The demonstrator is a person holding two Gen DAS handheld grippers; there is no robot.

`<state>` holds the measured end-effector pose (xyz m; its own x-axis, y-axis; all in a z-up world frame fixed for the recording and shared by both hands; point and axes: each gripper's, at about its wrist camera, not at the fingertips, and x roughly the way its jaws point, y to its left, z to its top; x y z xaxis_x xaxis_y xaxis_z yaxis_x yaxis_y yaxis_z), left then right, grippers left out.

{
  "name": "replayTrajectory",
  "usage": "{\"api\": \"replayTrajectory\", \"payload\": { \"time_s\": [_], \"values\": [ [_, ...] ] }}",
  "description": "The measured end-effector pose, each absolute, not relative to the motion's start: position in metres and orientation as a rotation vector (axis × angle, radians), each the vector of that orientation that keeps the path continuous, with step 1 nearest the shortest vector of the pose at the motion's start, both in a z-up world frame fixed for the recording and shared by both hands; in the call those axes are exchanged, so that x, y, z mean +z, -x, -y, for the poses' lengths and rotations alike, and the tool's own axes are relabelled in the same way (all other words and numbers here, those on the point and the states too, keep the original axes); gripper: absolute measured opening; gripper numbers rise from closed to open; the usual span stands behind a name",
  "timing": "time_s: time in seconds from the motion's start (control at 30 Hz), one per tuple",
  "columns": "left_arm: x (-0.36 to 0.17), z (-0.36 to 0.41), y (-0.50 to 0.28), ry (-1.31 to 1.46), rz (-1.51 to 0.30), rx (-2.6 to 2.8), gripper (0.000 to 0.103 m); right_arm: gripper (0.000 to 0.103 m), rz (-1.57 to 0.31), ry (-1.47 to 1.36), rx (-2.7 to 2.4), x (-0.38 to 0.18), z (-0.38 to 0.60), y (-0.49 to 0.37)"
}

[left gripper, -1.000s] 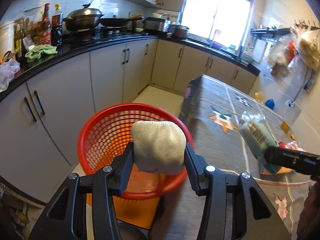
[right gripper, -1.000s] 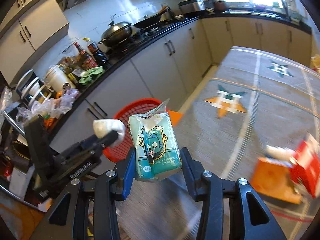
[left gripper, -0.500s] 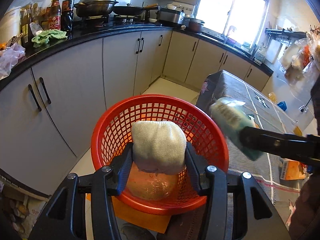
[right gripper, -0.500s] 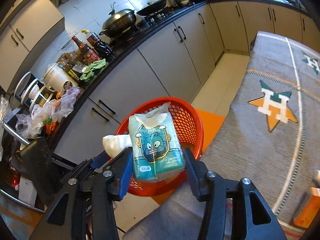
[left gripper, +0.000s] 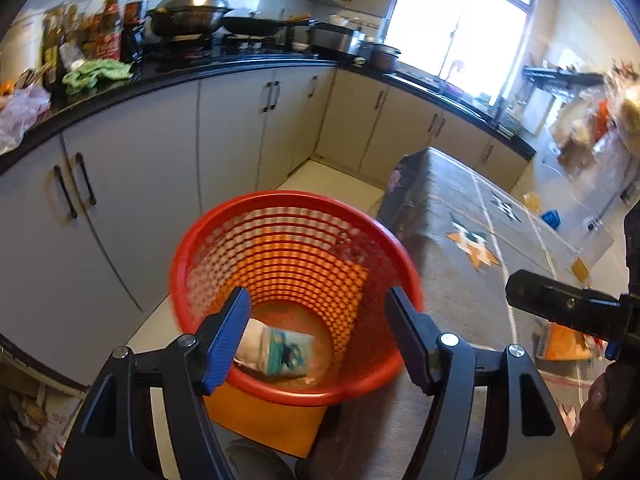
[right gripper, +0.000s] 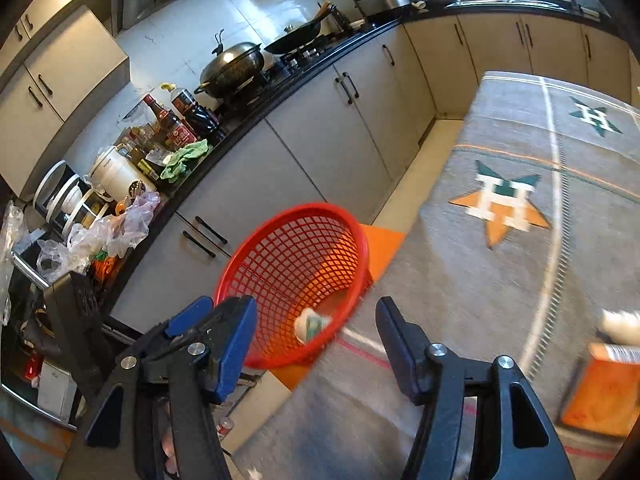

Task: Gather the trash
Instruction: 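Carry bundle and tissue pack over the red basket and open both tools, then grasp the rim of the clear plastic bowl with the right tool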

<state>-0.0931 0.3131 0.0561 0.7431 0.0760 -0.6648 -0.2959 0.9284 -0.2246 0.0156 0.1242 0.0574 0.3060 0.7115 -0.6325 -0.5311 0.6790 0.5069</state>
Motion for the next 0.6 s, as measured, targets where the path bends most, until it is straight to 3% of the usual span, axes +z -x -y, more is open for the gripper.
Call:
{"api": "replayTrajectory", "payload": {
  "time_s": [0.6],
  "values": [
    [0.065,-0.154,0.068,0.112,-0.765,-0.028,0.069,0.067,-0.830,-0.363,0.611,0.071,0.063,0.014]
  ]
}}
